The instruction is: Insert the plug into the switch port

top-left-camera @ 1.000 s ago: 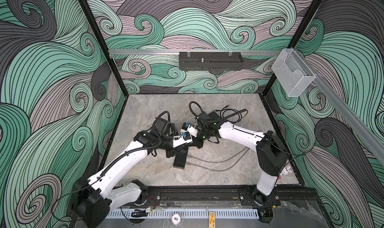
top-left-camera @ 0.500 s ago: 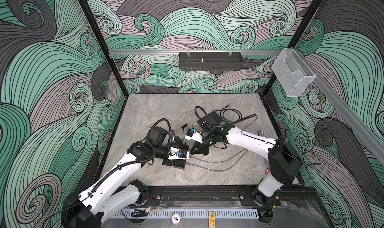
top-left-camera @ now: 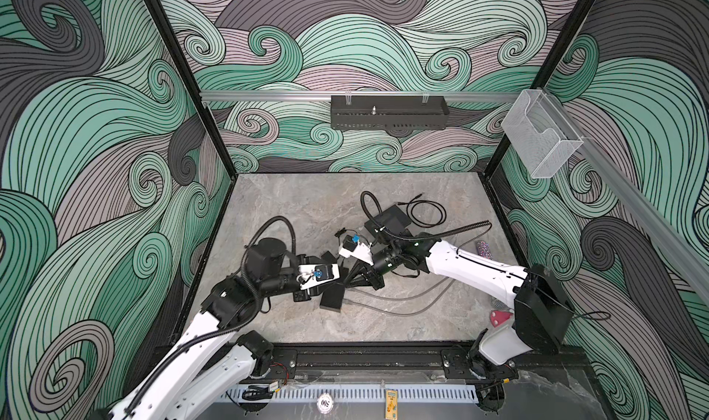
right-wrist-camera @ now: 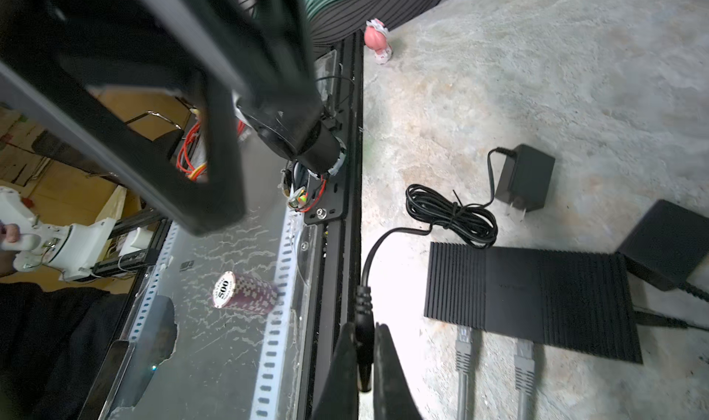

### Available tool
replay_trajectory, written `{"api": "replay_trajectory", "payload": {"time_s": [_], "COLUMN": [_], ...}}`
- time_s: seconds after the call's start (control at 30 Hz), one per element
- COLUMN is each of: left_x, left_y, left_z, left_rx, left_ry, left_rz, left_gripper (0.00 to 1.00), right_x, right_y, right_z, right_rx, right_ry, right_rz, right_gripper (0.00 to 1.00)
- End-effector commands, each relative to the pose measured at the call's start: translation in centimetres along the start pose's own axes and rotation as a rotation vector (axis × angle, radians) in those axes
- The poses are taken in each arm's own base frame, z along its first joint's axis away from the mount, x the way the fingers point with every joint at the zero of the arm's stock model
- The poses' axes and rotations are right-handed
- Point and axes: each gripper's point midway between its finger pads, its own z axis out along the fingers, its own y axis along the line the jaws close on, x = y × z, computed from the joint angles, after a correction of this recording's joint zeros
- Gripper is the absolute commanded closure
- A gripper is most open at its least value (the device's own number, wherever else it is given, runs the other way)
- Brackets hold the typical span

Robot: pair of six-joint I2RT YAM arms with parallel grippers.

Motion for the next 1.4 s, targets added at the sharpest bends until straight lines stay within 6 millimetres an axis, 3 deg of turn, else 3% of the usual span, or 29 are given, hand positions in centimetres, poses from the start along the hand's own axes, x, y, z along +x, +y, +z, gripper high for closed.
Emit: {"api": "replay_trajectory", "payload": {"time_s": [0.0, 0.1, 0.37, 0.7, 1.0, 1.37], "left_x": [-1.9, -2.2, -1.1, -0.5, 1.6, 1.4], "left_y": [0.4, -2.0, -6.3, -7.5, -7.0, -7.6], "left_z": [-3.3, -4.3, -2.7, -1.0, 2.0, 3.7], "left_rx": [-0.108, -0.04, 0.207, 0.33, 0.334, 0.406], "left_ry": [-0.086, -0.152, -0.159, -0.122, -0.016, 0.005], "left_rz": [-0.143, -0.164, -0.193, -0.333, -0.396, -0.385], "left_gripper": [0.49, 0.49, 0.6, 0.53, 0.62, 0.62], "right_x": [-2.1, -1.2, 2.4, 4.0, 2.9, 2.5], "right_y": [2.3, 3.7, 6.3, 4.0, 4.9, 5.2], "right_z": [0.3, 1.0, 1.3, 0.5, -0.8, -1.2], "right_rx": [-0.069, -0.091, -0.076, 0.16, 0.204, 0.218], "right_ry": [-0.036, -0.009, 0.043, 0.064, 0.015, 0.006], "right_rz": [-0.035, -0.047, -0.076, -0.051, -0.108, -0.12], "right_gripper": [1.0, 1.0, 1.0, 1.0, 1.0, 1.0]}}
